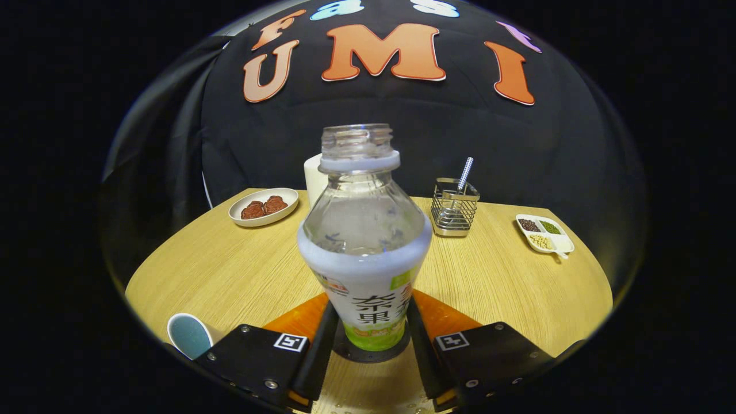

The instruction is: Take the bottle from table, then pour the juice into the cup, finally place the bottle on the coaster

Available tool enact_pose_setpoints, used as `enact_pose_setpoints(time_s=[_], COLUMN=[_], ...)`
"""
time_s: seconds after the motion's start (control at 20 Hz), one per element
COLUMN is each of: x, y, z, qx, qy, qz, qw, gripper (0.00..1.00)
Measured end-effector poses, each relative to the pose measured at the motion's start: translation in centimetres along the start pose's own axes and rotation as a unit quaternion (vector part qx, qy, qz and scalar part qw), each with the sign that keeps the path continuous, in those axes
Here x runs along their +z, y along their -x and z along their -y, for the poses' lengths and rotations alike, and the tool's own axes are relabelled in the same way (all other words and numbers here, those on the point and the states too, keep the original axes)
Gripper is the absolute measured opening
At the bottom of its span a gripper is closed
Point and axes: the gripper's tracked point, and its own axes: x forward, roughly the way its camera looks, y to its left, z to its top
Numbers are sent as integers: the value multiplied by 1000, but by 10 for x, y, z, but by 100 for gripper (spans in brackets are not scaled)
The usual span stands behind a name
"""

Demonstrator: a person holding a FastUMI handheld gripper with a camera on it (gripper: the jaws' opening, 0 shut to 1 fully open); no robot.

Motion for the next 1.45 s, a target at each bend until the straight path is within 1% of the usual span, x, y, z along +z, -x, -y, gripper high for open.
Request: enact_pose_setpoints(time_s=[0.05,0.25,0.3,0.4,0.6,0.8,0.9,1.1,1.25,1.45], x=[-1,0,2,6,21,38,45,55,59,59], y=[0,6,10,22,62,121,154,219,262,304], z=[1,6,5,3,11,43,63,113,141,175], qx=[-3,-10,-8,-4,-2,-21,-37,-85,-103,-127], qy=[-3,-13,-17,-21,-28,-41,-43,-33,-45,-60], qz=[-4,0,0,4,29,65,85,120,145,174], qw=[1000,1000,1000,1000,999,997,995,989,983,975], gripper=[67,79,88,98,97,97,97,97,97,97])
